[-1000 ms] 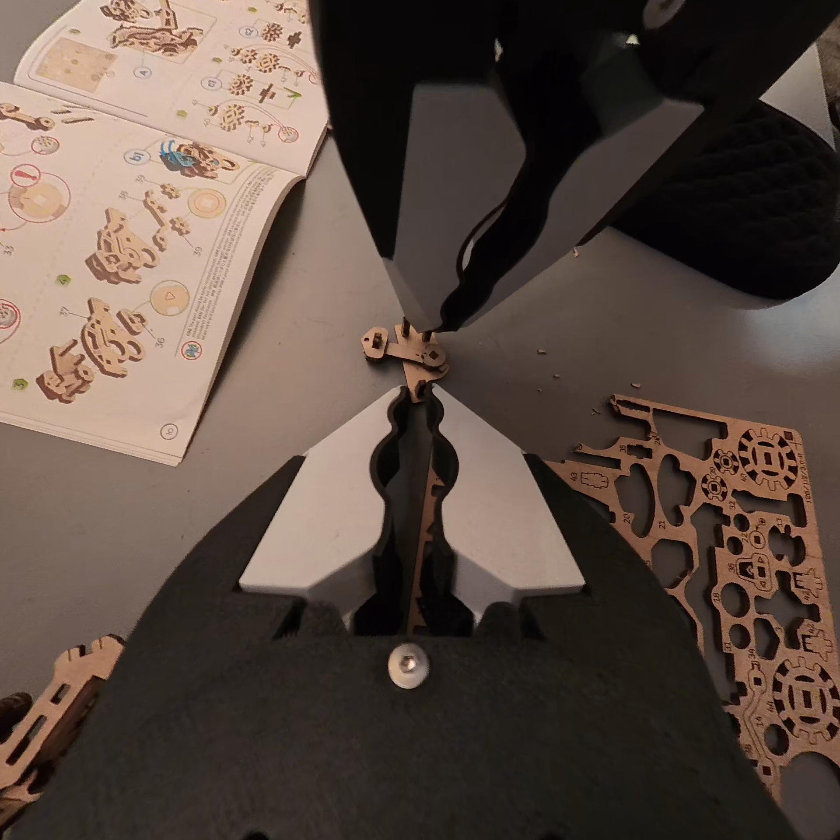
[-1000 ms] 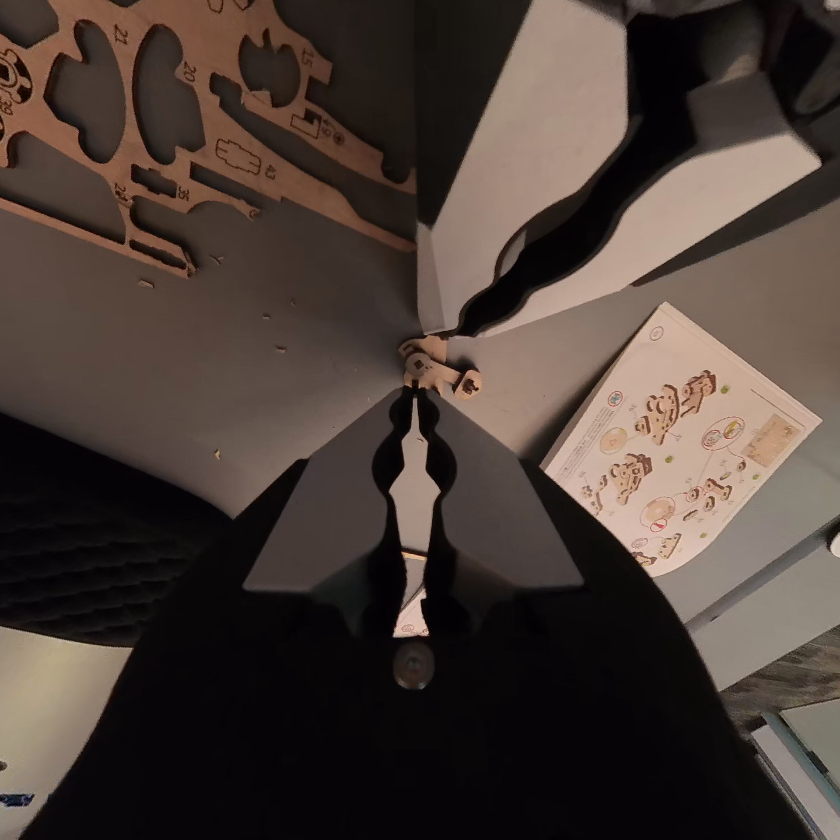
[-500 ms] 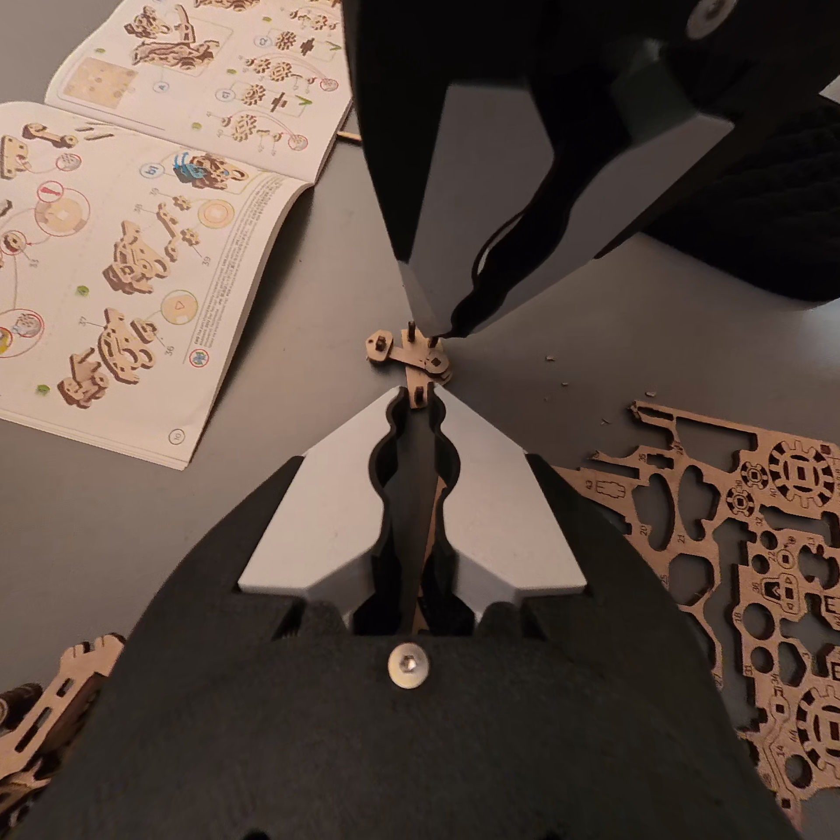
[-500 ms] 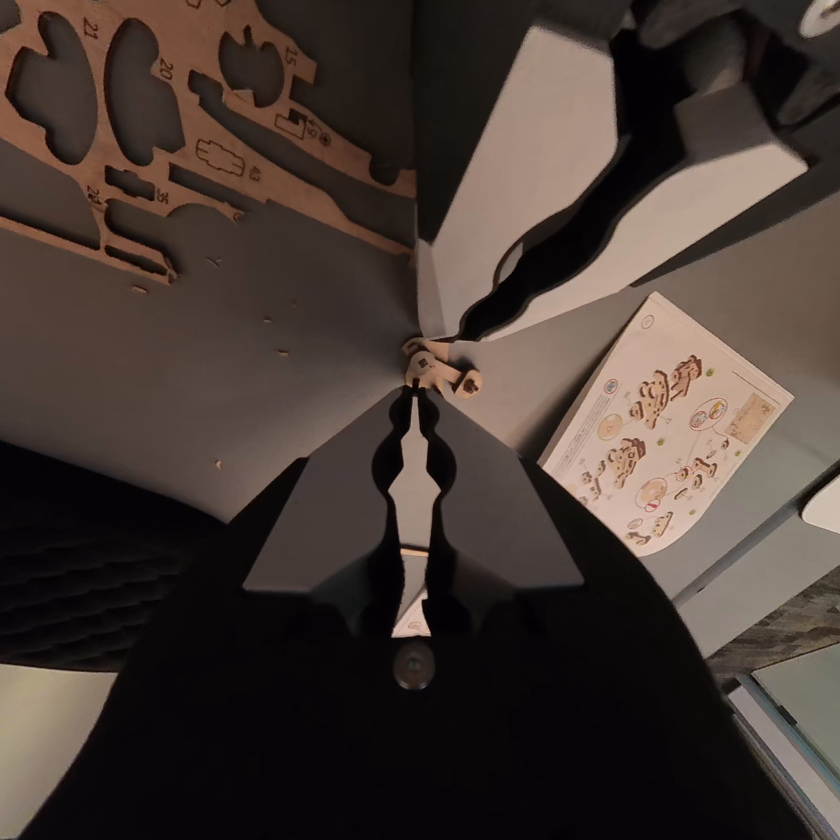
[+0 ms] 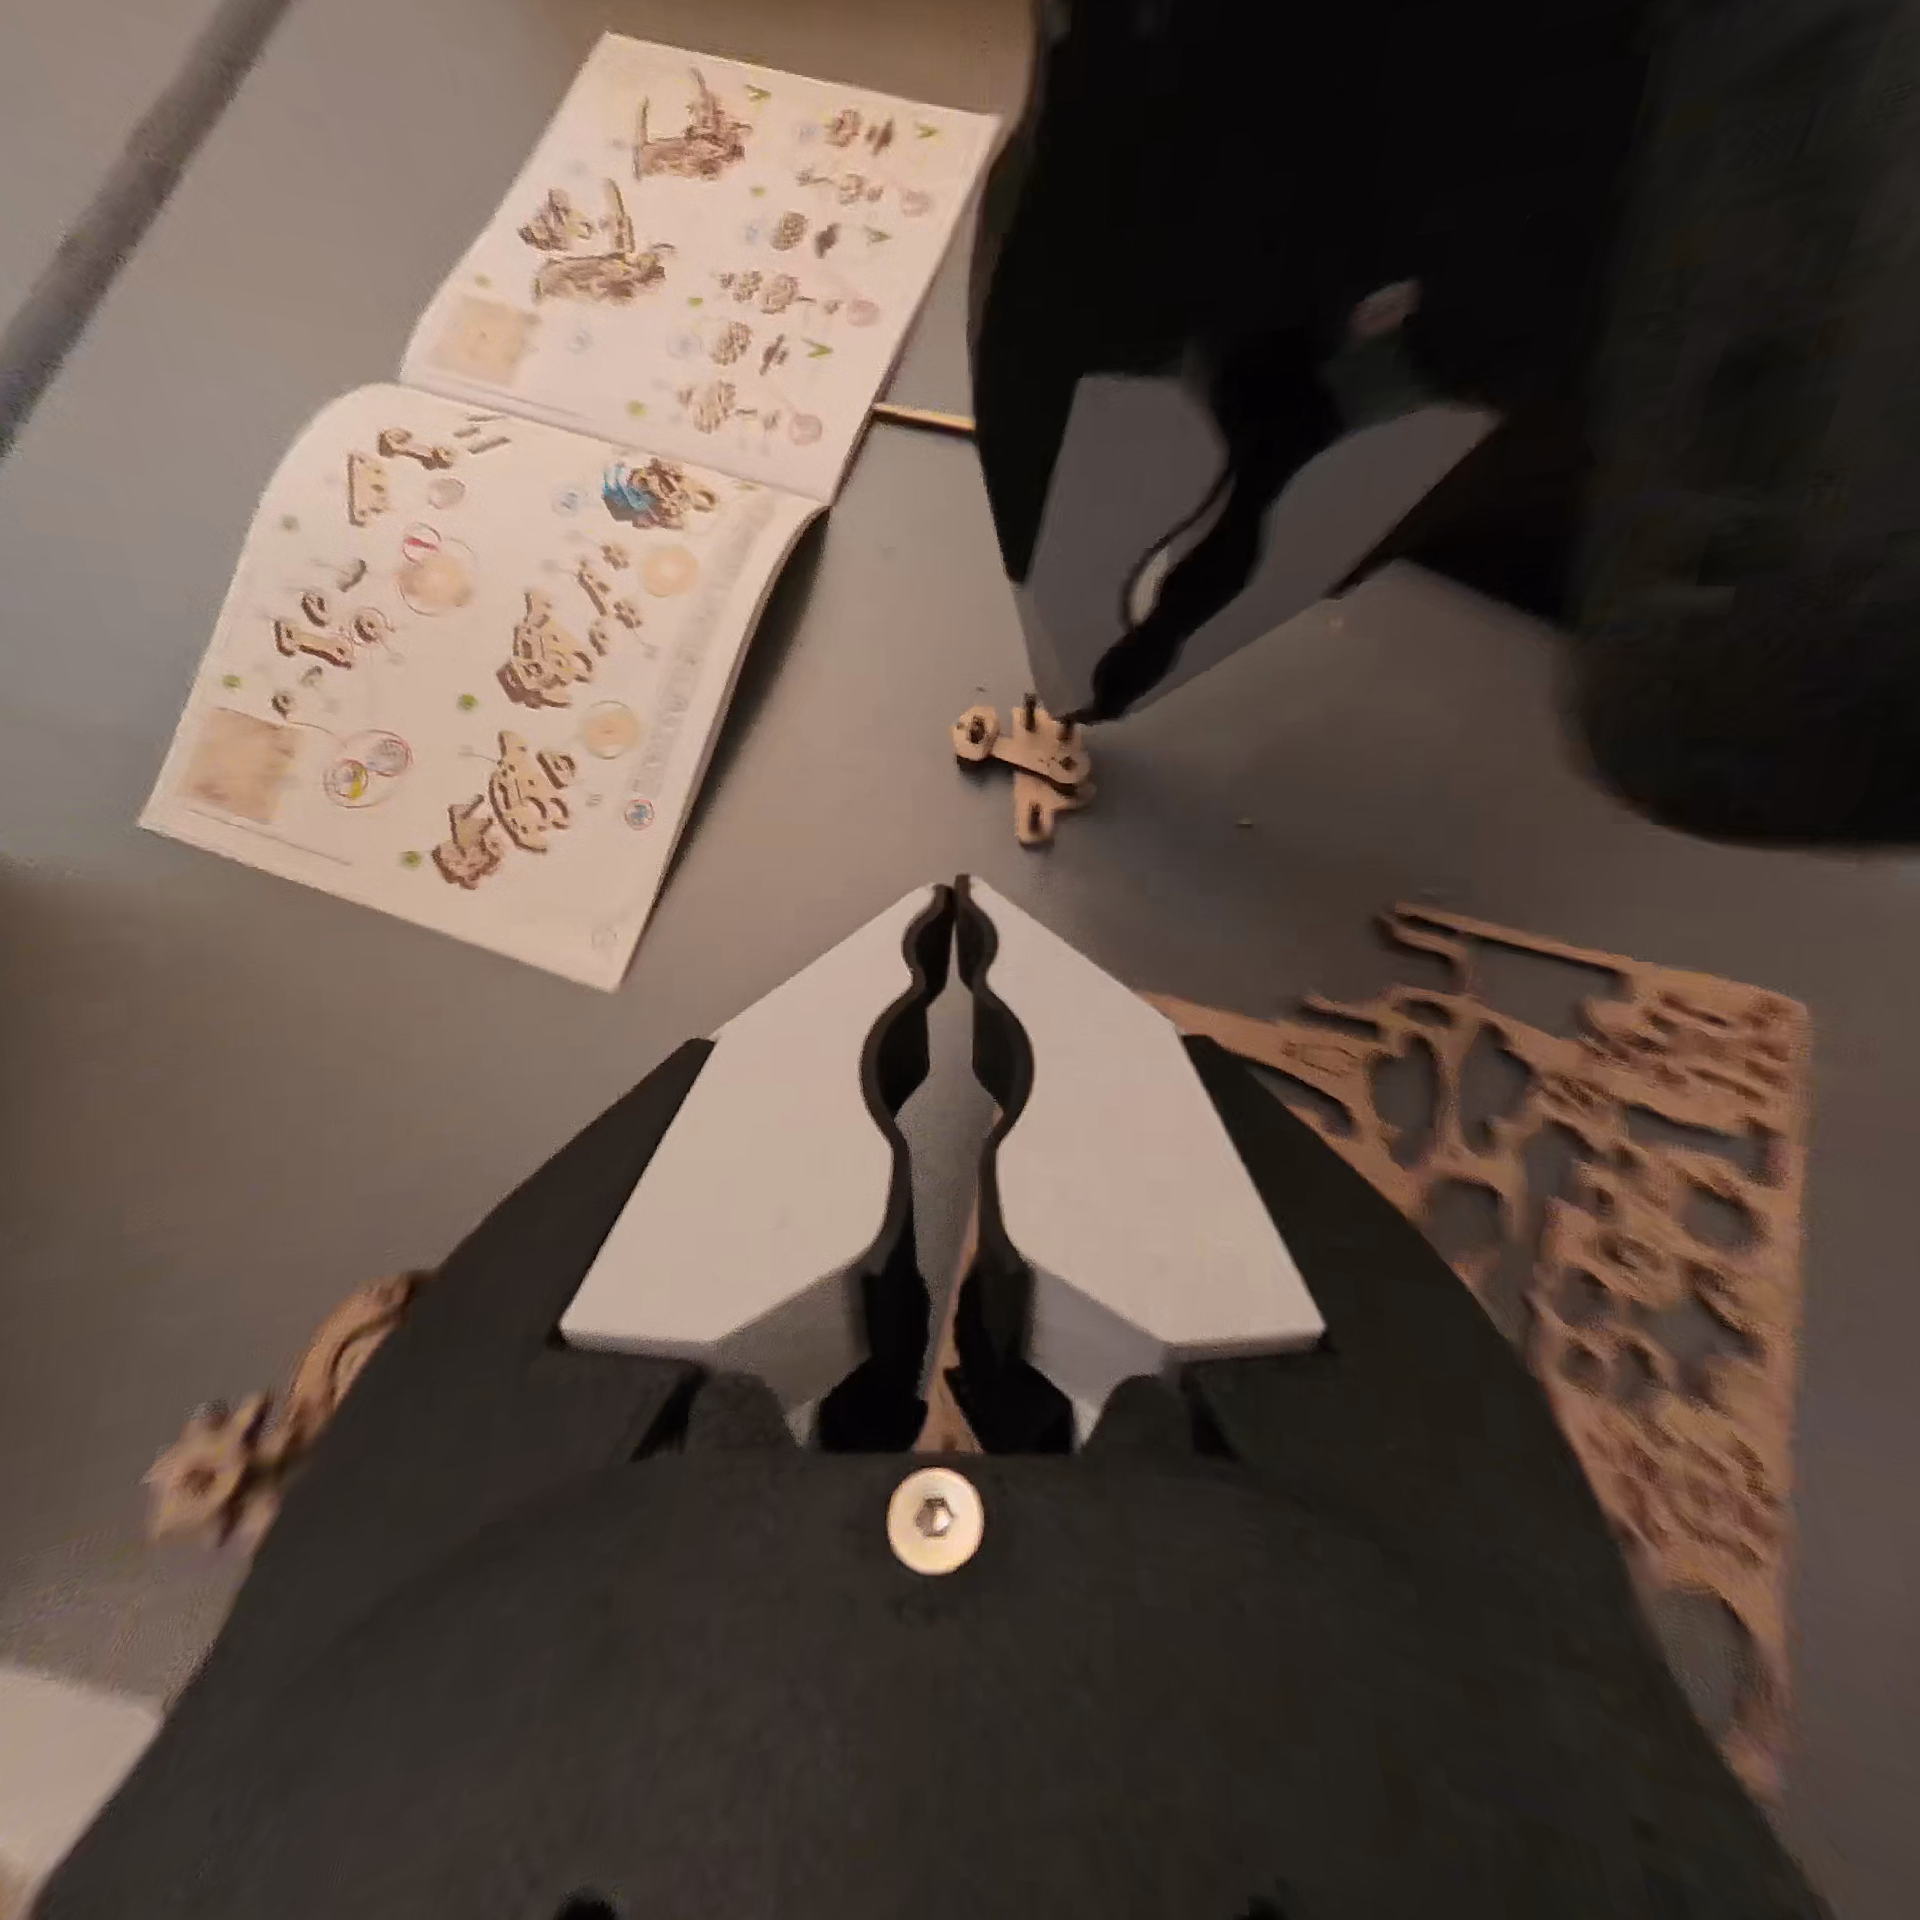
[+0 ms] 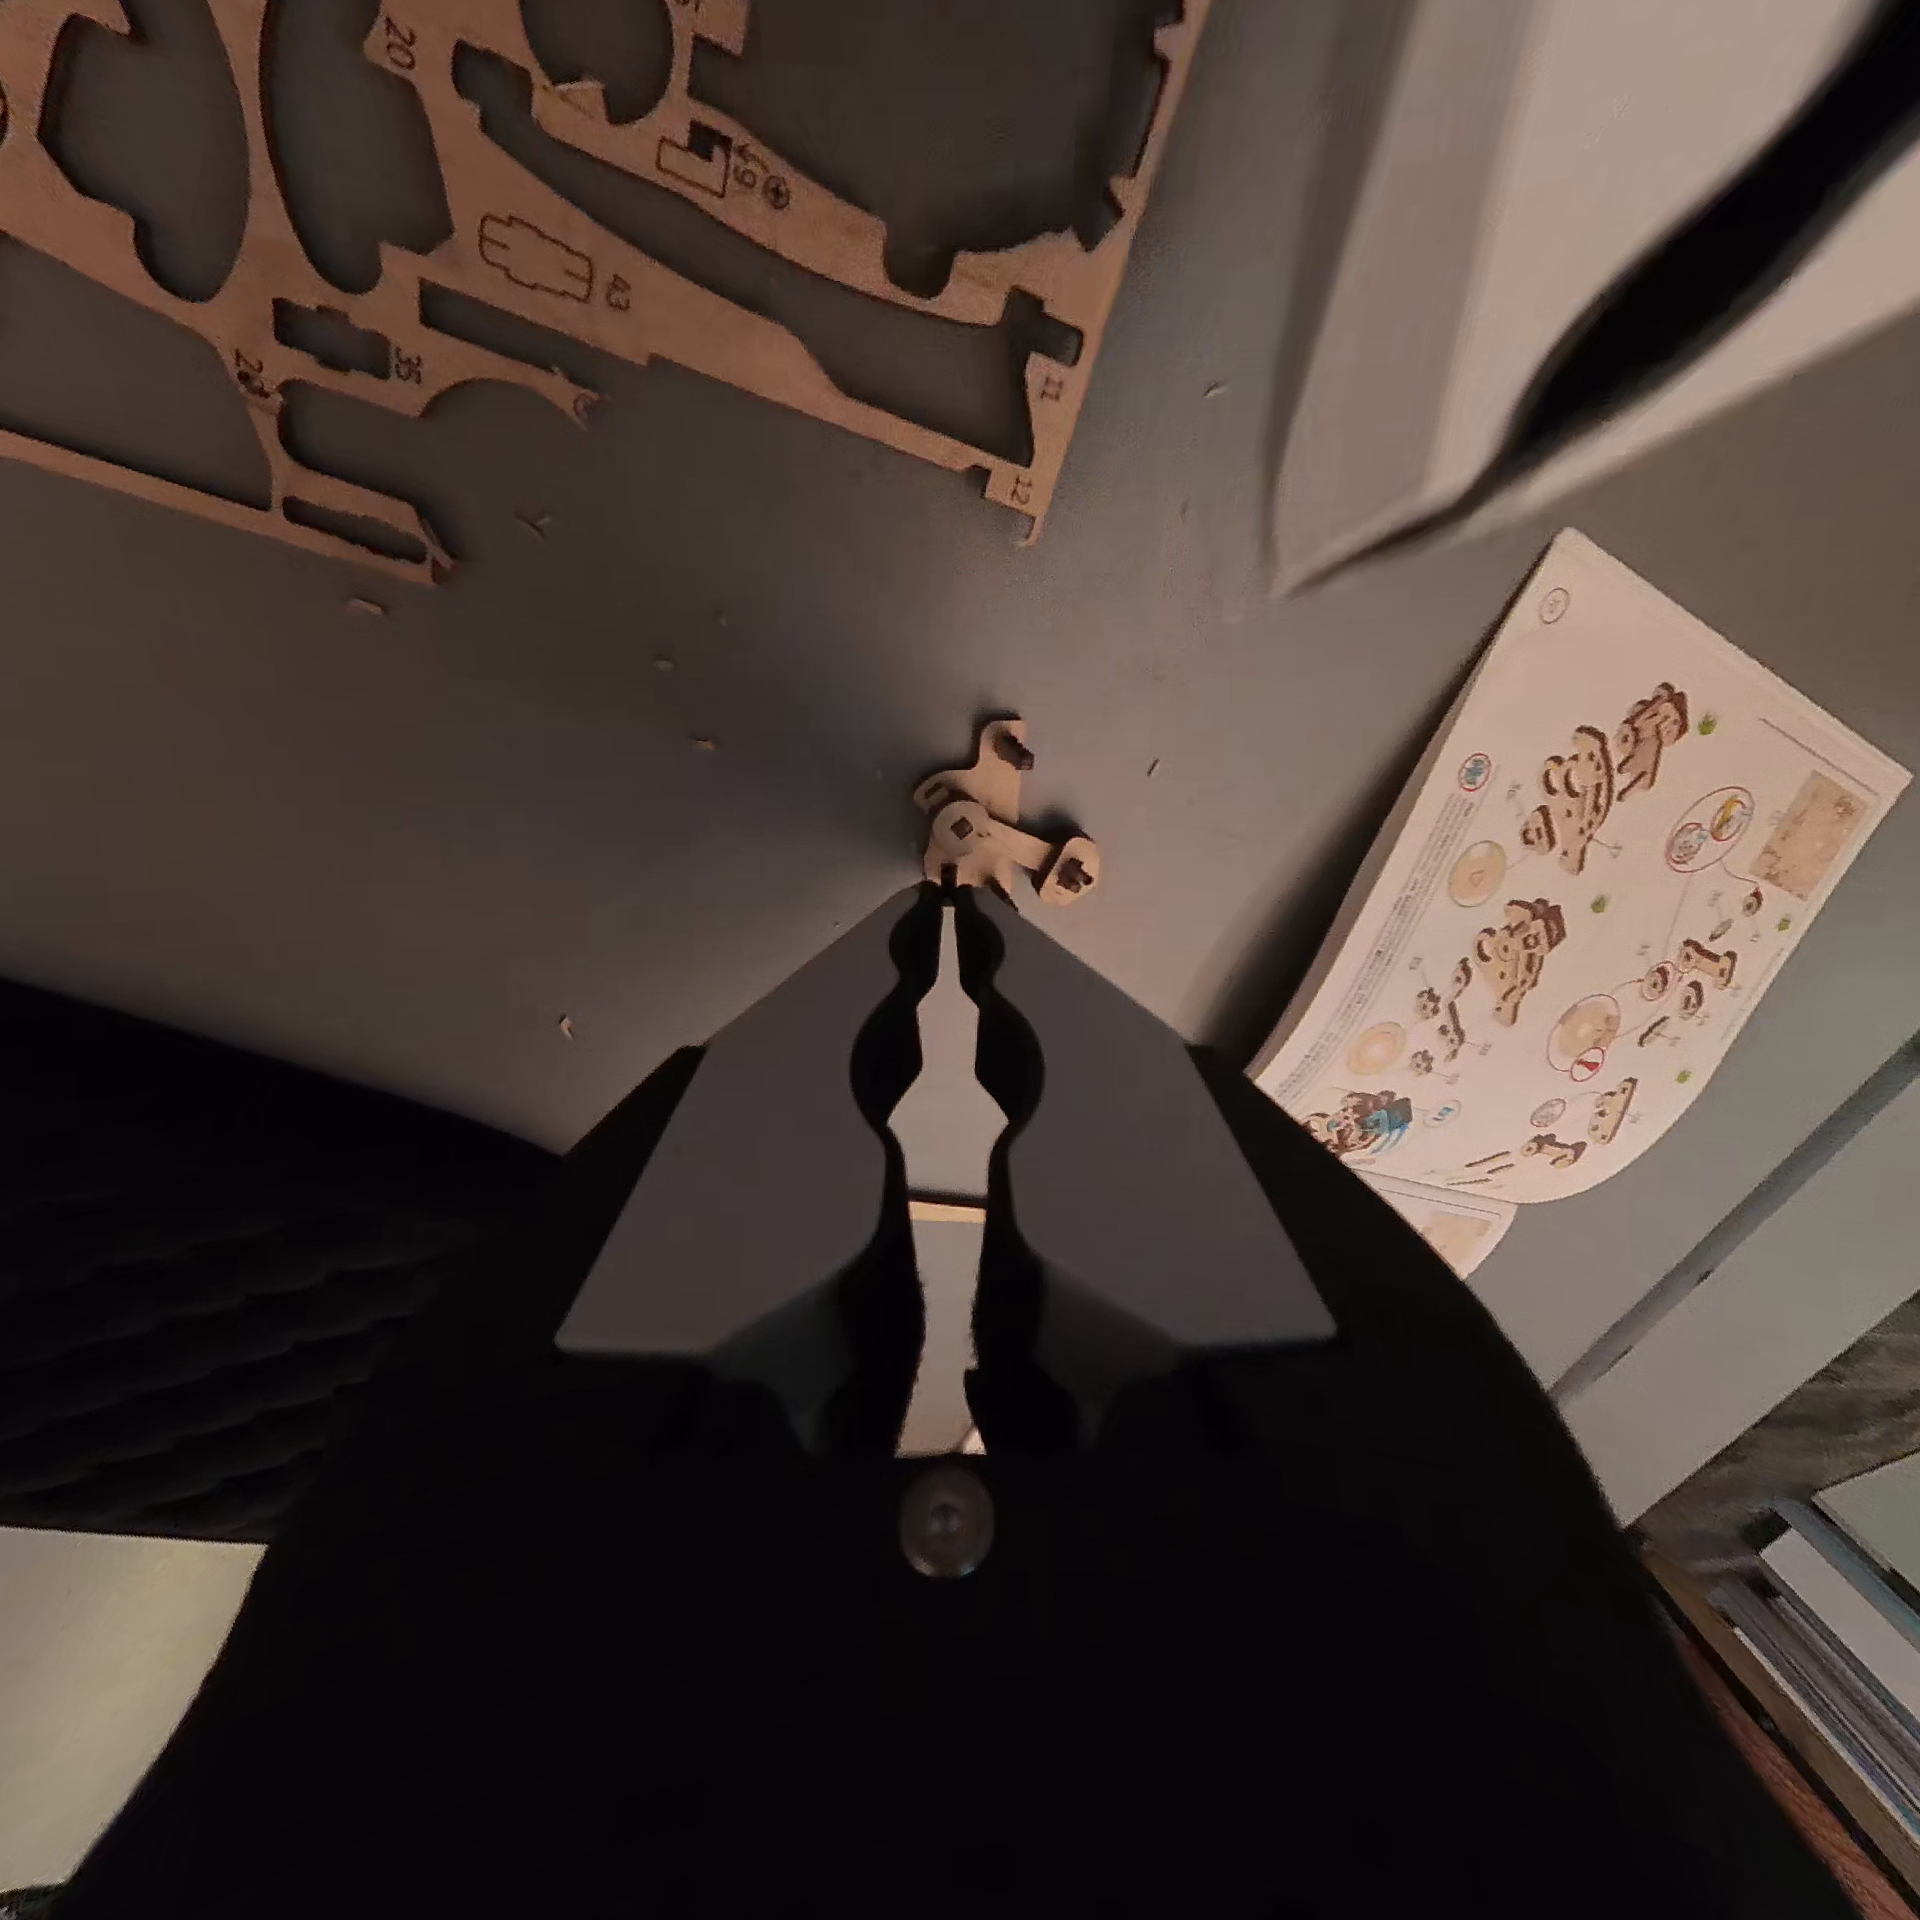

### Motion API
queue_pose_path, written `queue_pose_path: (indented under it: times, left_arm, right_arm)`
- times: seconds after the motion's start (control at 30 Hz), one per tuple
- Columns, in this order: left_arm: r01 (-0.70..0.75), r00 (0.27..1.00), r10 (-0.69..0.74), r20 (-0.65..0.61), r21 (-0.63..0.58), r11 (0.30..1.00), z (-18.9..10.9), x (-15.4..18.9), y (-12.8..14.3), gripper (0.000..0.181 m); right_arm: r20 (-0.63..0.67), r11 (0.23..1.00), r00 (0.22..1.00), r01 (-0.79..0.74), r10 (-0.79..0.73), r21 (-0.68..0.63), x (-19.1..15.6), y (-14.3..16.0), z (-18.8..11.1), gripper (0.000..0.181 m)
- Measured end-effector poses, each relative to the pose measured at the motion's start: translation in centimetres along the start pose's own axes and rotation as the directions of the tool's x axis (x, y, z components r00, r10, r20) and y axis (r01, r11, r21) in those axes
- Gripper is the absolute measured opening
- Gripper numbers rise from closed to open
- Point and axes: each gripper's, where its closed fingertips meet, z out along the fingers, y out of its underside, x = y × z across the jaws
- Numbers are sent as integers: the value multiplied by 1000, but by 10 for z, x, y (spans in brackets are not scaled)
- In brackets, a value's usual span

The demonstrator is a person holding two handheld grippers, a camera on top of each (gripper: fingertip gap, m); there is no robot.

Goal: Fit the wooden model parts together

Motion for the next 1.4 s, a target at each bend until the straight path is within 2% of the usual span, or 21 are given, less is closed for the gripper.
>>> queue_pose_path:
  times: [0.03, 0.13, 0.2, 0.27, 0.4, 0.43, 0.57, 0.73, 0.93, 1.07, 1.2, 1.4]
  left_arm:
    - [11, 1000, -11, -20, -19, 1000, -17, 3, 0, 0]
    - [36, 998, -36, 44, 16, 999, -65, -2, 10, 0]
    - [54, 990, -55, 126, 9, 999, -81, -12, 35, 0]
    - [89, 955, -78, 285, -24, 996, -84, -38, 66, 0]
    - [96, 926, -74, 369, -41, 995, -75, -55, 93, 11]
    - [71, 916, -47, 398, -47, 996, -76, -60, 95, 19]
    - [-120, 858, 182, 481, -156, 980, -74, -68, 104, 23]
    - [-317, 737, 422, 528, -281, 906, -64, -69, 105, 23]
    - [-385, 665, 544, 512, -389, 837, -56, -76, 113, 9]
    - [-375, 622, 579, 527, -449, 811, -53, -85, 110, 6]
    - [-367, 565, 648, 511, -548, 752, -45, -104, 103, 5]
    - [-334, 578, 660, 480, -599, 728, -32, -142, 87, 5]
  right_arm:
    - [0, 1000, 1000, -3, 3, 4, 0, 0, 0, 1]
    - [7, 1000, 1000, -2, 2, 5, 1, 0, 0, 1]
    - [6, 1000, 1000, 6, -6, 5, 2, 0, 0, 1]
    - [0, 1000, 1000, 14, -14, 6, 4, 0, 0, 1]
    - [-14, 1000, 1000, 12, -12, 14, 9, 0, 1, 1]
    - [-15, 1000, 1000, 9, -9, 19, 9, 0, 1, 1]
    - [-13, 999, 1000, 1, -1, 32, 9, -1, 1, 1]
    - [-11, 999, 1000, 4, -3, 32, 9, -1, 1, 1]
    - [-13, 1000, 1000, 9, -8, 29, 9, 0, 1, 1]
    - [-14, 999, 1000, 12, -11, 30, 9, 0, 1, 1]
    - [-11, 999, 1000, 9, -8, 38, 9, 0, 1, 1]
    - [-15, 999, 1000, 14, -13, 40, 9, 0, 1, 1]
